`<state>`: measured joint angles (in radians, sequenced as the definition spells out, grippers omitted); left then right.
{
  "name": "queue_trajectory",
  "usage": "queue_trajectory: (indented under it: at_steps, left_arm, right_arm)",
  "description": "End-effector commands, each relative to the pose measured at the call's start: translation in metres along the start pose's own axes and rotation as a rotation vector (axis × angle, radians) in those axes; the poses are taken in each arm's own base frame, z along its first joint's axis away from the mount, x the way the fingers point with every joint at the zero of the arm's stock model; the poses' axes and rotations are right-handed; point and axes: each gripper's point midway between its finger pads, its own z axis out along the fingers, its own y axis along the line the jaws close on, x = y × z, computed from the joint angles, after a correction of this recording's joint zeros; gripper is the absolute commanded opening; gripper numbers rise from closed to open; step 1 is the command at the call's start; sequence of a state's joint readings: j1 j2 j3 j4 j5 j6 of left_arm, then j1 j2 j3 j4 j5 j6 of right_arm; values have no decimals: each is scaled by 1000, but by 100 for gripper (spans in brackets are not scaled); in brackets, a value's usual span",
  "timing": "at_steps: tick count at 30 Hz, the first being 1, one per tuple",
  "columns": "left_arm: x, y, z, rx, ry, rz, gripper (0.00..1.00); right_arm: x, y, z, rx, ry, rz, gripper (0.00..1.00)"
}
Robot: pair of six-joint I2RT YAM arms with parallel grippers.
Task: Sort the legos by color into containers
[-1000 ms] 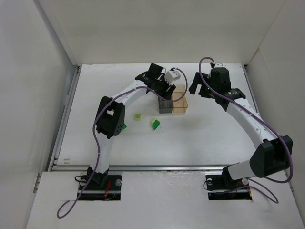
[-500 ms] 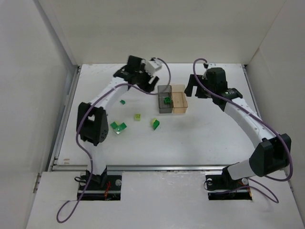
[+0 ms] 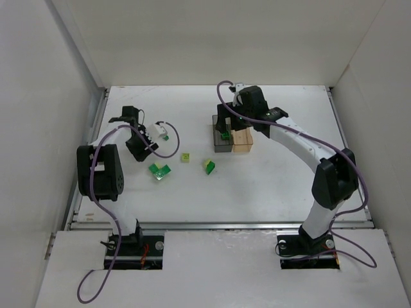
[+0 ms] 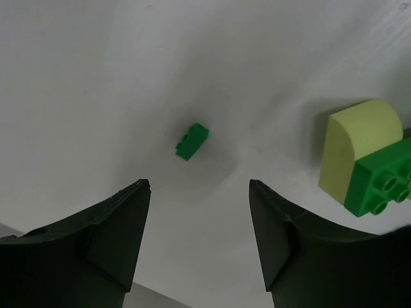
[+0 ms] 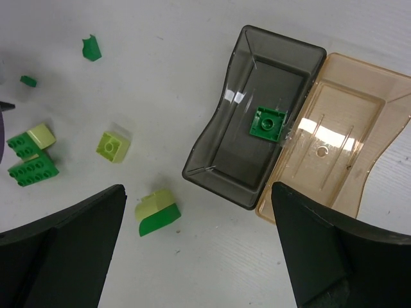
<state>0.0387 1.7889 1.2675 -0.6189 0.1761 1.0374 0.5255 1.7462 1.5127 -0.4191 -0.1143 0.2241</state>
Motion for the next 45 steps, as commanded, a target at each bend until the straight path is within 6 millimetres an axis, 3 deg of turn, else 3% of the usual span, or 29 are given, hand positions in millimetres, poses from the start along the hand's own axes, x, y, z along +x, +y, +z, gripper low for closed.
queue_trajectory:
  at_steps: [1,6,13,16,17,18,20,24,27,28,29,31,32,35,38,39,40,41,42,44,45]
  left_arm:
    - [-7,5,0,-41,-23,99,59]
    - [5,5,29,-19,29,93,54]
    - [-1,7,54,-37,42,80,49]
    - [-4,5,60,-40,36,80,36]
    - [-1,0,63,-23,48,66,29]
    - [-3,2,60,-23,48,66,15]
    - [0,-7,66,29,61,50,4]
    - [-7,-18,63,104,48,-24,0]
    - [-45,-6,50,151,-66,-133,0]
    - [-57,-5,41,166,-97,-204,0]
    - [-79,17,25,128,-170,-230,0]
    - [-110,21,11,153,-272,-260,0]
    - [-129,29,-7,131,-329,-256,0]
    - [-181,20,-32,138,-434,-247,0]
    - [-237,-14,-49,178,-512,-173,0]
    - [-258,-18,-62,169,-555,-148,0]
    - [-283,-44,-64,205,-582,-104,0]
    - [-298,-55,-70,217,-608,-108,0]
    - [-315,-62,-69,219,-641,-88,0]
    - [-338,-85,-60,224,-656,-43,0]
    - [-346,-86,-56,208,-666,-45,0]
  right_arm:
    - [-27,12,-7,-44,-59,-25,100]
    - [-31,13,-9,-46,-68,-36,100]
    - [-28,7,-13,-16,-67,-34,100]
    - [-26,5,-14,-3,-60,-32,100]
    - [-26,5,-14,-3,-59,-32,100]
    - [-26,5,-14,-3,-59,-32,100]
    - [-26,3,-14,7,-62,-32,100]
    - [-31,1,-15,23,-75,-41,100]
    - [-34,-4,-15,53,-74,-40,100]
    - [-32,-7,-15,68,-67,-39,100]
    - [-30,-7,-15,70,-58,-26,100]
    - [-36,-15,-20,74,-73,14,100]
    - [-35,-20,-19,81,-75,28,100]
    - [-47,-37,-41,107,-137,112,100]
    - [-50,-66,-56,183,-179,187,100]
    - [-43,-74,-58,197,-176,214,100]
    - [-50,-76,-70,196,-217,247,100]
    - [-50,-83,-76,214,-235,268,100]
    - [-40,-95,-78,238,-225,297,100]
    - [-44,-97,-91,245,-263,308,100]
    - [-47,-103,-97,264,-280,313,100]
